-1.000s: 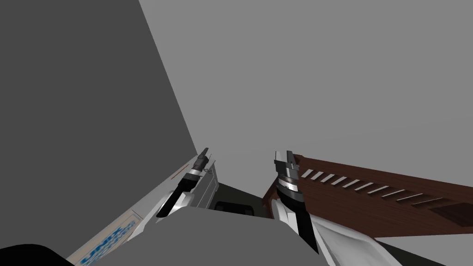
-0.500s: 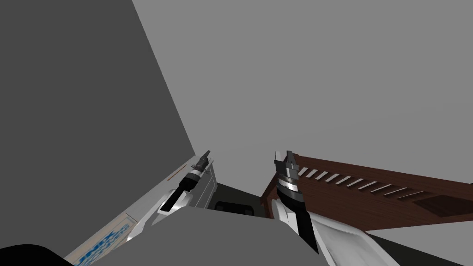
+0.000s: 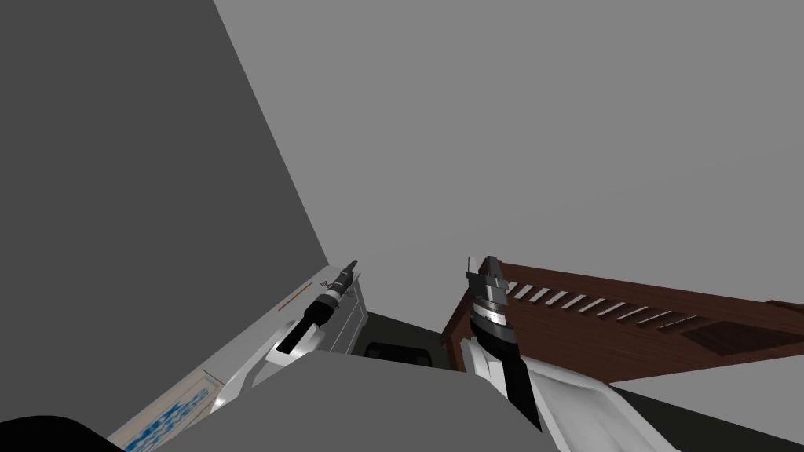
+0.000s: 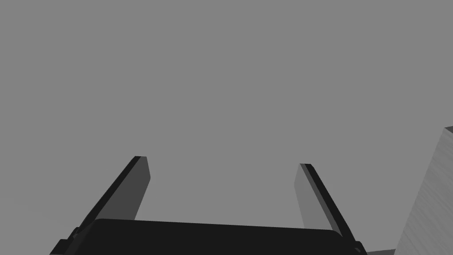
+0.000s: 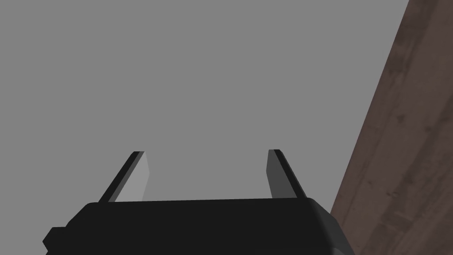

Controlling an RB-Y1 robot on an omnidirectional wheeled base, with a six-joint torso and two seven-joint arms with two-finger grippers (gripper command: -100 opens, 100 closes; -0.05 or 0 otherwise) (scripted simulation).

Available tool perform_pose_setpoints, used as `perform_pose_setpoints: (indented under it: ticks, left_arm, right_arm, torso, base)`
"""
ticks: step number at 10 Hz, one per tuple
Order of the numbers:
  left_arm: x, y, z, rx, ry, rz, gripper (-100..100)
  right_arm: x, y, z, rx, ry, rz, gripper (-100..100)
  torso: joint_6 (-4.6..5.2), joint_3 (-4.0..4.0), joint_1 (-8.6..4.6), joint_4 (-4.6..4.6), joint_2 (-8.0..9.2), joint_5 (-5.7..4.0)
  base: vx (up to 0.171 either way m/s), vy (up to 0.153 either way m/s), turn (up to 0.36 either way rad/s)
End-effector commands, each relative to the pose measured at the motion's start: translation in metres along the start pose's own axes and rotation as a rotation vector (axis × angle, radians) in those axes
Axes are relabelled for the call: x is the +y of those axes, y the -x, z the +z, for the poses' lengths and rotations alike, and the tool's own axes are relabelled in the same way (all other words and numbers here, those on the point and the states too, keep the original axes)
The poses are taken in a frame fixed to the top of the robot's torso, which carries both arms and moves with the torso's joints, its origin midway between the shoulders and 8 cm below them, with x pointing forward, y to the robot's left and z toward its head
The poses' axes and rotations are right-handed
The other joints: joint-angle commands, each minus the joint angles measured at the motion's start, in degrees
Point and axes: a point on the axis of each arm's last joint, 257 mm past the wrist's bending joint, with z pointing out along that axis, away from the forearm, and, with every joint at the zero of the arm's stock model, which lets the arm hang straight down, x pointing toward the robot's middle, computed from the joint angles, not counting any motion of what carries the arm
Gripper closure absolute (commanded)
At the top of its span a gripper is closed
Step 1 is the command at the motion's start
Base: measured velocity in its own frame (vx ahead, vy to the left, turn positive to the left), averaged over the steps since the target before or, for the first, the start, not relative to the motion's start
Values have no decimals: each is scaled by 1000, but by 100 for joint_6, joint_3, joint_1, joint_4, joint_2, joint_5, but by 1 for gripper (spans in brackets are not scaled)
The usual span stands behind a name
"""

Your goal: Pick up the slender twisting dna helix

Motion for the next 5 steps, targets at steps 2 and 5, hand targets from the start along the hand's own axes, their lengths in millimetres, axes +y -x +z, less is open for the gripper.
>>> perform_pose_setpoints:
  ticks: [2,5]
  left_arm:
    - [24,5,0,1,83,23,-100]
    - [59,14,-3,2,190,64,-100]
  right_arm:
    - [0,0,0,0,0,0,0]
    - [0,0,0,0,0,0,0]
  torso:
    - [1,0,0,0,0,0]
    - [-1,0,1,0,0,0]
  base:
    - [1,-14,-56]
    - [2,-9,-58]
